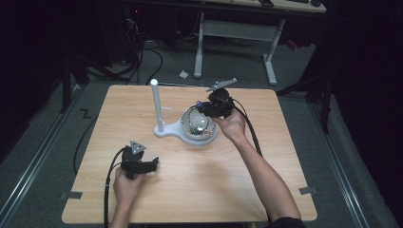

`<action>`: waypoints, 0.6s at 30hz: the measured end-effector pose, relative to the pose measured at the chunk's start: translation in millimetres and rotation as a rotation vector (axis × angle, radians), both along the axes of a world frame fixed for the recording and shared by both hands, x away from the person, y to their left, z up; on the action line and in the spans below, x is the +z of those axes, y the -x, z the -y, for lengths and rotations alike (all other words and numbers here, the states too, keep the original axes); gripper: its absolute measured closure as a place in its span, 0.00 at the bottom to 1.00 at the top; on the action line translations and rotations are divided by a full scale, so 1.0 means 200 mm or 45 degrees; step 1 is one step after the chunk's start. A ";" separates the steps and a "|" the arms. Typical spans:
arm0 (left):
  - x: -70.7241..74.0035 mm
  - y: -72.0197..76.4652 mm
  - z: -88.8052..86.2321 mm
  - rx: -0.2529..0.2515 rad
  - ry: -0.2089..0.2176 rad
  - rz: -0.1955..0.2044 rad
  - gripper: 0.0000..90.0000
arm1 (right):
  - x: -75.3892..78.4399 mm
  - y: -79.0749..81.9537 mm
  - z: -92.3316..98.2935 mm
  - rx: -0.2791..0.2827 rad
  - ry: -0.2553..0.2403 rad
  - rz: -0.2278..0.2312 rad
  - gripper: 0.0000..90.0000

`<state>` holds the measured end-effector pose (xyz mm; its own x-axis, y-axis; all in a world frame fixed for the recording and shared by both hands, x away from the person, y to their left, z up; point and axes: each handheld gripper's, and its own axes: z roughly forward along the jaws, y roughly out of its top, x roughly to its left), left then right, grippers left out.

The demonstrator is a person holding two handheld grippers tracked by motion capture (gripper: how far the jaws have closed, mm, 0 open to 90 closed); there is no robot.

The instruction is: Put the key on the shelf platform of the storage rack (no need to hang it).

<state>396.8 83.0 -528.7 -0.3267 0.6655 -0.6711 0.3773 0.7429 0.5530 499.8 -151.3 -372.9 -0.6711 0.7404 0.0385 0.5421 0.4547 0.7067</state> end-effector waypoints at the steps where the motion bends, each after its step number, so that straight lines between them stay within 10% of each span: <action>1: 0.00 0.00 0.00 0.000 0.000 0.000 0.19 | 0.00 0.00 0.00 0.000 0.000 0.000 0.77; 18: 0.00 0.00 0.00 0.010 0.017 -0.008 0.19 | -0.23 -0.03 0.02 -0.037 0.074 -0.098 0.77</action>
